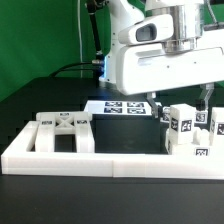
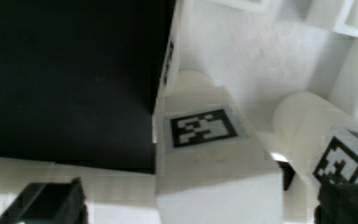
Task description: Assemble chair
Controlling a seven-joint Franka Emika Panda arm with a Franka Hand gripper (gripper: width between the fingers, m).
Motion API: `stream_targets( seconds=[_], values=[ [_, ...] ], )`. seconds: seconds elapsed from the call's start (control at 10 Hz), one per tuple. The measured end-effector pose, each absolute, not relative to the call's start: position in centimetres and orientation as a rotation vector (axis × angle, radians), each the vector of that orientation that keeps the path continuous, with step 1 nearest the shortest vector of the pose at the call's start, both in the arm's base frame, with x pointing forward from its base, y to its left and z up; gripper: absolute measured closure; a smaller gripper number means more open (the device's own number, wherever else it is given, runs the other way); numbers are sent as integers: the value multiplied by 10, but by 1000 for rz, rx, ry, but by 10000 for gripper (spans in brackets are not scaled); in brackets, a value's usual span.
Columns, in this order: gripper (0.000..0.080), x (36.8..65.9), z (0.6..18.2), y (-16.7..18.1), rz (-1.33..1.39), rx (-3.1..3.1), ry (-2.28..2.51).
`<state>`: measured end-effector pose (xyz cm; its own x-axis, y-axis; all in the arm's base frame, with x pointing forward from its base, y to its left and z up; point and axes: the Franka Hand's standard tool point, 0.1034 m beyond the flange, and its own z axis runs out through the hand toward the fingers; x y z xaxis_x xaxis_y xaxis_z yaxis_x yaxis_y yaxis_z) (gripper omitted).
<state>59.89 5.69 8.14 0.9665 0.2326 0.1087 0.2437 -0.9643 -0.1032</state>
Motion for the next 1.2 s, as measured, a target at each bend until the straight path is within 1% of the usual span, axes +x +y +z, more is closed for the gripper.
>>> stream_targets(
  seconds=[0.1,0.3,0.4,0.6,1.0,1.2],
  values=[
    [151,599,81,60,-144,-3000,-375],
    [420,599,81,58,-144,-3001,-370],
    [512,599,81,58,-142,-3004,-330],
    [511,599,81,58,-139,-3007,-273],
    [511,601,81,55,-155,-2940,549],
    [509,606,80,54,-208,-2776,1031]
  ],
)
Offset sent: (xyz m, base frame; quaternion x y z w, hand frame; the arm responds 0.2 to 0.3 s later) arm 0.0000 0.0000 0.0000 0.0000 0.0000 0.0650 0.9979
